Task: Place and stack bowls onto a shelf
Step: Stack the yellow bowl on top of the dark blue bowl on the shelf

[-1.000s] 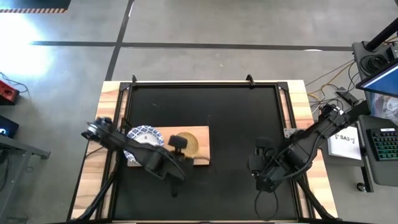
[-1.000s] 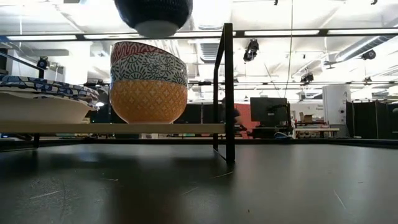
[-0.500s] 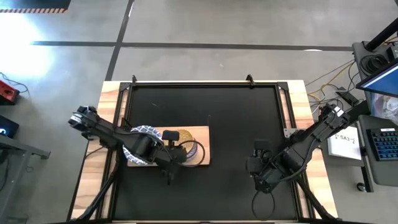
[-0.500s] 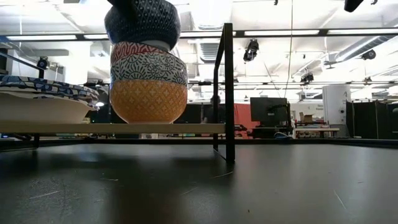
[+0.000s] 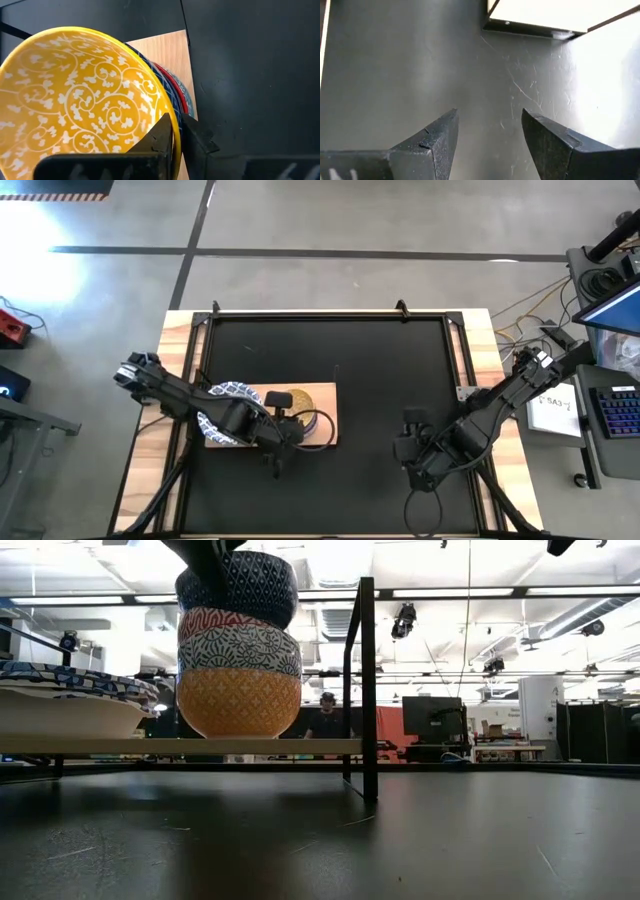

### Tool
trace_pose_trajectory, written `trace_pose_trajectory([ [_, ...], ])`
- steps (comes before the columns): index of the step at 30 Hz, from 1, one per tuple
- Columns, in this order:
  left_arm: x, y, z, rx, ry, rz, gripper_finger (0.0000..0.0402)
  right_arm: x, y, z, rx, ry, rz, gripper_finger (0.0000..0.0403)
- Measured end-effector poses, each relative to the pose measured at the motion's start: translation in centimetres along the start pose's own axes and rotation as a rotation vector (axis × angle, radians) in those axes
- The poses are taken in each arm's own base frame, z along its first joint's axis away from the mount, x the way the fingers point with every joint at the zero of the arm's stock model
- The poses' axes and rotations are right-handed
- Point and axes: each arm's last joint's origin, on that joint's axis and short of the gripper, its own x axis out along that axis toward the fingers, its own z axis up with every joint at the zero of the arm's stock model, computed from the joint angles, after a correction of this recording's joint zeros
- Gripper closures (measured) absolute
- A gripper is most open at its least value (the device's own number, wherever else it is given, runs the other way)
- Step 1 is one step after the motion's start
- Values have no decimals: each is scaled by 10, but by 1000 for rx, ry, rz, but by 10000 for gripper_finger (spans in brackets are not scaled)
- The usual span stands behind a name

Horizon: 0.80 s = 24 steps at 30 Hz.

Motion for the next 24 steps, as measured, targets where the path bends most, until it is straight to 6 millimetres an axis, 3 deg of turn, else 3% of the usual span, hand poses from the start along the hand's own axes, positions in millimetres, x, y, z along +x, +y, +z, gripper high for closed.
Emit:
trace_pose_trajectory([
  [16,4,3,1,-102,-5,5,327,0,1,2,-131,-24,12,197],
  [24,-1,-1,6,-126,-31,-65,320,-3,-6,4,-151,-34,11,197],
])
